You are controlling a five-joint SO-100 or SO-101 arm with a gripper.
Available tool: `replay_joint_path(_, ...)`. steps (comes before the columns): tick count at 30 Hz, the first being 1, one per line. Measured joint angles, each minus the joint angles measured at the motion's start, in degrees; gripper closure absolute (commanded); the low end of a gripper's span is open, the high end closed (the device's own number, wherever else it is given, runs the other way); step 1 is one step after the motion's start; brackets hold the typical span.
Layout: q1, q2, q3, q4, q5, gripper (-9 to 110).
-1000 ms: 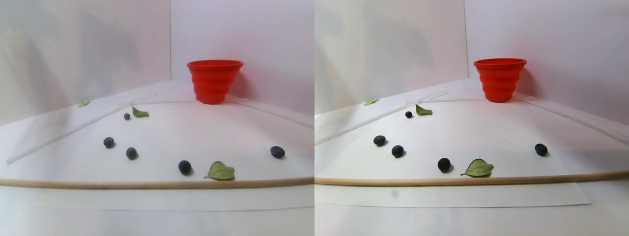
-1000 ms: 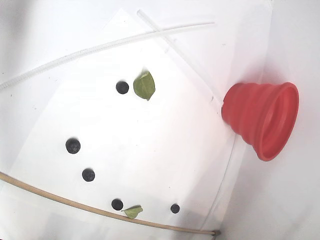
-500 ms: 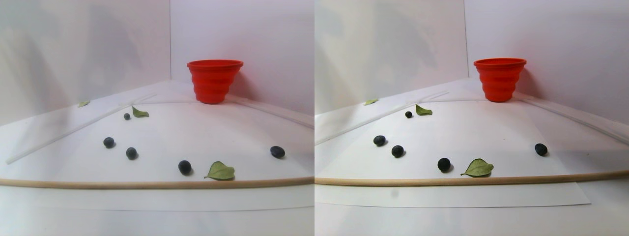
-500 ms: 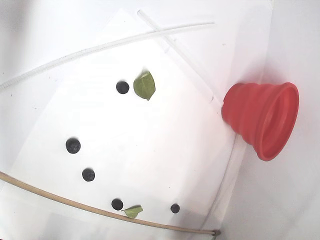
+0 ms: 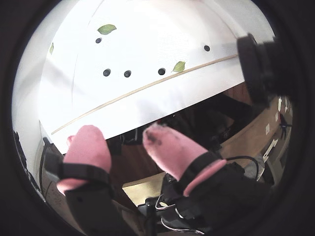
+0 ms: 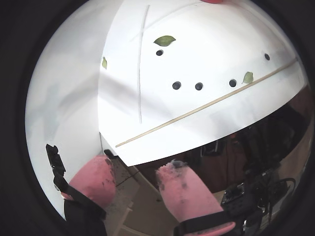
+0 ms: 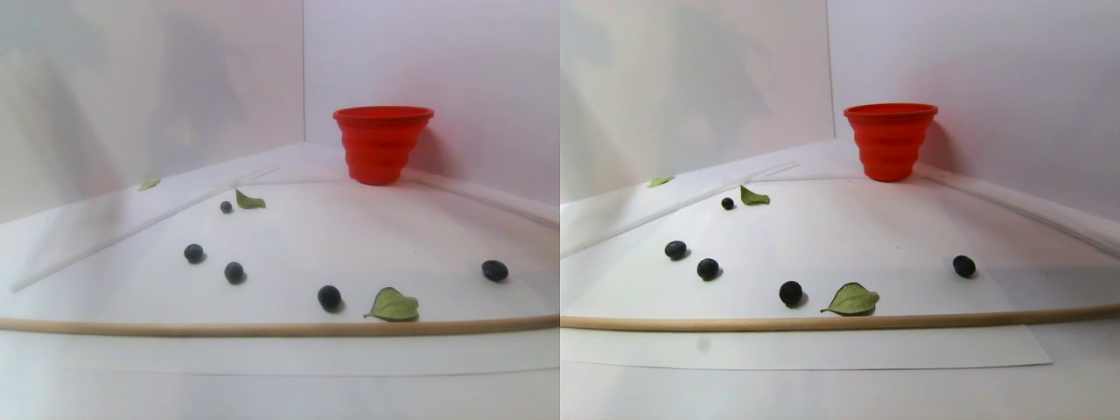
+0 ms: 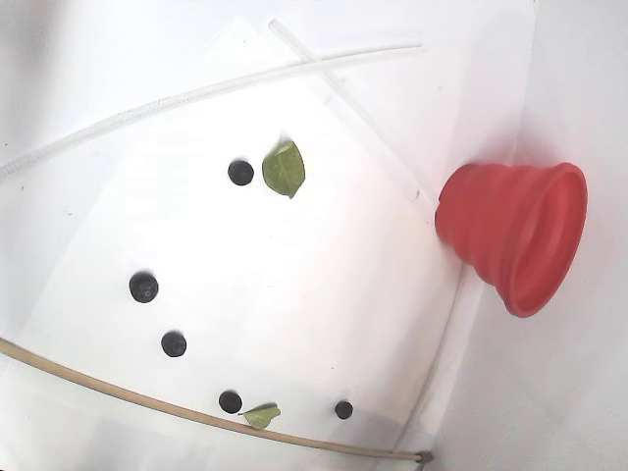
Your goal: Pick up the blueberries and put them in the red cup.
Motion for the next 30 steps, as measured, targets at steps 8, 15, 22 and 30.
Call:
replay_joint_path(8,-1.5,-3.3,5.2,-4.8,-7.1,84)
replay_joint_path(15,-1.1,-4.9,8.2,-8.6,-13.4,84)
replay_joint_path(22,-0.2,-8.6,11.3,-13.9,-19.8,84)
replay_joint_path(30,0.2,-12.0,14.2,-19.4,-25.9,84)
